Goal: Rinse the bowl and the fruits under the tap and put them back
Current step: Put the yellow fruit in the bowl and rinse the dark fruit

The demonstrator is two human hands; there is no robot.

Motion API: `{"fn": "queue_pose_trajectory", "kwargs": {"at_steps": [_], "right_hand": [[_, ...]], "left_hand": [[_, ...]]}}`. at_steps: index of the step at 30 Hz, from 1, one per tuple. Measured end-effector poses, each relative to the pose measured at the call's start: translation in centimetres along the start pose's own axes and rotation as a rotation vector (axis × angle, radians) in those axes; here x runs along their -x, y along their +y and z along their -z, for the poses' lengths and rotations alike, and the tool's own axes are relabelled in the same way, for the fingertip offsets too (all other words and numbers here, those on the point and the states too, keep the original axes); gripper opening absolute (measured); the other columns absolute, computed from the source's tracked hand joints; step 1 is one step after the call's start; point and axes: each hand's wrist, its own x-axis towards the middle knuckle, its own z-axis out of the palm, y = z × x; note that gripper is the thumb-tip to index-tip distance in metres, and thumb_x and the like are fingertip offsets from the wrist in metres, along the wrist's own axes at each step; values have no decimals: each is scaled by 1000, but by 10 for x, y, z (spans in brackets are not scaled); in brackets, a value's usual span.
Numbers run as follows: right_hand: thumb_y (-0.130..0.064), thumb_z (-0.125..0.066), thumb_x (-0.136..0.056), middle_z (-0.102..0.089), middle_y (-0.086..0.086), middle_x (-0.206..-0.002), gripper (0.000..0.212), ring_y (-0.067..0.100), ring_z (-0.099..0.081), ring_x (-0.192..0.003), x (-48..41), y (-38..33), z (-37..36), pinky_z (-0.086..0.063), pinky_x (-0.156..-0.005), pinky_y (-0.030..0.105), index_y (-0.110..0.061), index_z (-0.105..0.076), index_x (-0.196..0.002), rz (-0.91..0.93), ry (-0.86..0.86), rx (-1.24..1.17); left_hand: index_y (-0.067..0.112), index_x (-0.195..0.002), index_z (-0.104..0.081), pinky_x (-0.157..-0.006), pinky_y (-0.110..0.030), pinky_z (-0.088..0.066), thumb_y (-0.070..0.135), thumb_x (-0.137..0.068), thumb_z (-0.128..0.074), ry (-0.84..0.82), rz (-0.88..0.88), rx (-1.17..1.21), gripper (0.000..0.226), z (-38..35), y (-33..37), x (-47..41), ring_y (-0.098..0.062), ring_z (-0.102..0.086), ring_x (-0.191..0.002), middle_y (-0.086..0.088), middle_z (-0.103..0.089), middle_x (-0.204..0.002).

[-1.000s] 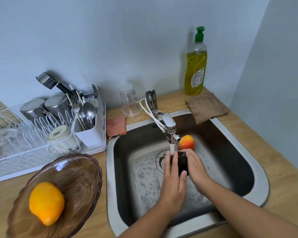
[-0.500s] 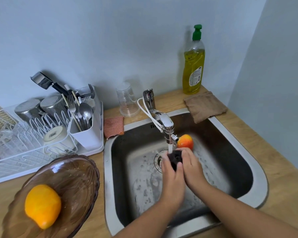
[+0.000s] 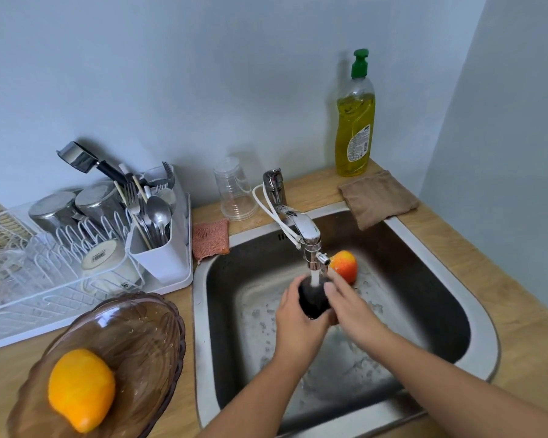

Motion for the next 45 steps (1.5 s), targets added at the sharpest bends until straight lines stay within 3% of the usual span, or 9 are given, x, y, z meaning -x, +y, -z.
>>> {"fn": "queue_pose_trajectory", "kwargs": {"at_steps": [3, 7, 13, 17, 28, 36, 39, 42, 45], "right_hand": [[-14, -37, -100, -56, -18, -109, 28, 0, -53, -101, 8, 2, -8, -36, -82, 3, -35, -52, -111, 98, 57, -29], [-22, -44, -94, -67, -1, -93, 30, 19, -60, -92, -6, -8, 9, -48, -77, 31, -29, -70, -82, -225, 44, -87], [-34, -33, -99, -68, 10, -89, 33, 21, -57, -56, 5, 2, 0, -44, -48, 29, -32, -65, -102, -256, 13, -326], [-25, -28, -100, -62, 6, -95, 36, 24, -57, -67, 5, -2, -4, -42, -46, 26, -33, -63, -96, -131, 130, -211], [-24, -38, -94, -61, -2, -82, 34, 20, -56, -72, -15, -17, 13, -43, -58, 30, -28, -66, -75, -147, 103, 2], [-28, -34, -99, -65, -1, -108, 29, 19, -61, -95, -8, 2, 2, -50, -75, 35, -24, -61, -107, -93, 66, 40], [-18, -38, -100, -56, -13, -107, 23, 3, -51, -101, -2, 1, -6, -38, -91, 23, -29, -55, -112, 127, -9, 59], [-27, -34, -100, -54, -10, -77, 30, 0, -52, -76, -6, 2, -2, -36, -73, 27, -30, -50, -75, 315, 72, 281], [-36, -22, -93, -57, -1, -71, 34, 15, -55, -69, -8, -1, 8, -35, -62, 31, -22, -48, -74, 411, 153, 504]], "left_hand": [[27, -124, -54, -100, -28, -45, 25, -59, -82, 15, -19, -45, 70, 1, -1, -1, -8, -54, -110, 11, -59, -118], [36, -113, -53, -94, -7, -36, 22, -54, -87, -32, -198, -84, 69, -3, 1, 17, 2, -50, -108, 21, -55, -112], [44, -108, -49, -94, -24, -47, 26, -60, -86, -5, 59, 92, 63, 4, 3, 6, -5, -57, -106, 15, -61, -111], [44, -118, -49, -91, -18, -46, 26, -83, -71, -183, 112, 291, 45, 7, 7, 11, -7, -56, -114, 10, -59, -121], [31, -123, -49, -89, -23, -44, 27, -93, -57, -182, 80, 184, 31, -3, 18, 11, -9, -57, -107, 5, -62, -114], [23, -125, -51, -92, -23, -45, 29, -94, -57, 21, 185, 223, 33, -5, 5, 3, -13, -59, -107, 2, -62, -116], [17, -107, -63, -73, -33, -56, 45, -100, -34, -1, 468, 524, 41, -2, 7, -7, -19, -68, -83, -8, -71, -96], [9, -76, -61, -39, -20, -34, 50, -101, -19, -109, 554, 537, 64, 2, 20, -6, -13, -45, -38, -5, -56, -48], [12, -69, -57, -37, -17, -24, 54, -100, -12, -188, 505, 319, 68, 1, 20, -4, -8, -35, -32, -1, -47, -45]]}}
